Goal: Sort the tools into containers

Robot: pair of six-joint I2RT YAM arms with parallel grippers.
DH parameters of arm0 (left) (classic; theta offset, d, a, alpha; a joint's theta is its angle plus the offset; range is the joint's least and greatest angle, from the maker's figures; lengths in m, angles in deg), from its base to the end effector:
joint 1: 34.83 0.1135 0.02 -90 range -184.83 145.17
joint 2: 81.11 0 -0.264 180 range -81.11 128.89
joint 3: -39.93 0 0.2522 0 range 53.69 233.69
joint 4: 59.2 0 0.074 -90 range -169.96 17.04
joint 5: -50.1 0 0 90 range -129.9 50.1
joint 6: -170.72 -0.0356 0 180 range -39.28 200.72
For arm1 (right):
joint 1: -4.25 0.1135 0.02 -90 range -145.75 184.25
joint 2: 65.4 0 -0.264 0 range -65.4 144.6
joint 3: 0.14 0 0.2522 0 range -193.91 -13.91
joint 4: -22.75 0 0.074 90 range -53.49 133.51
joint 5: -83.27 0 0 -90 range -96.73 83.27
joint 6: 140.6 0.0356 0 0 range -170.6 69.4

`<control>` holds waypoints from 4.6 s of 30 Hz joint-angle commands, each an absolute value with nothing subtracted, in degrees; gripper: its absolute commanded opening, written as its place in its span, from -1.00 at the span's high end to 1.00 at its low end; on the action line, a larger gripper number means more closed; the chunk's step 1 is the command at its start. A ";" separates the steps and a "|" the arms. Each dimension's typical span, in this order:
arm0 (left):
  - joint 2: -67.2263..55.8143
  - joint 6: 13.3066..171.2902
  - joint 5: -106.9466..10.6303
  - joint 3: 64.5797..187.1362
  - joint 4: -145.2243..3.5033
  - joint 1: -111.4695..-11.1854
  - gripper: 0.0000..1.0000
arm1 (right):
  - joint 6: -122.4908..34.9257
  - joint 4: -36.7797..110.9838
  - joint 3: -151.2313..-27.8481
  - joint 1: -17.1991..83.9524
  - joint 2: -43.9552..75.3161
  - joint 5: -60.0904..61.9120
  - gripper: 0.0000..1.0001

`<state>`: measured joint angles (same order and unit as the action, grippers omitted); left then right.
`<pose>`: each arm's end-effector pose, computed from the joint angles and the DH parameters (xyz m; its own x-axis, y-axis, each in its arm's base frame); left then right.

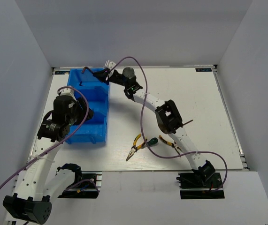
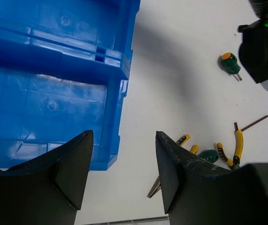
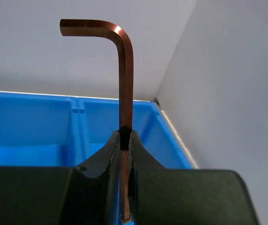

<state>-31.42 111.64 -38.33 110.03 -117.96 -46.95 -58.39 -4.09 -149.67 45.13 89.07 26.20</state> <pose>0.1679 -0.0351 0.3348 -0.6175 -0.3928 -0.6815 -0.1497 0.9093 -0.3884 0.4454 0.4112 0.2443 0.4056 0.2006 -0.8918 -0.8839 0.3348 -0.3267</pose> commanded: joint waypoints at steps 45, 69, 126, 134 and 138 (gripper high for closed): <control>-20.49 99.72 -61.94 107.21 -101.81 -47.57 0.99 | -58.67 31.46 -117.75 37.93 52.85 10.23 0.52; -3.07 97.15 -67.49 103.35 -92.04 -64.26 -0.59 | -81.68 76.38 -66.52 16.47 6.60 5.56 -0.02; -9.04 104.89 -53.09 103.52 -96.78 -71.04 -0.67 | -164.79 92.51 -81.61 7.59 45.52 11.30 0.18; -10.80 105.94 -51.32 102.47 -97.31 -71.04 -0.67 | -160.73 75.37 -67.46 10.05 38.93 7.86 0.44; -10.80 105.94 -51.32 102.47 -97.31 -71.04 -0.67 | -158.44 73.41 -66.02 11.19 38.31 7.07 0.60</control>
<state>-8.95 105.56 -52.30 102.18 -96.95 -70.75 -159.81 80.38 -70.74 9.99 32.38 11.62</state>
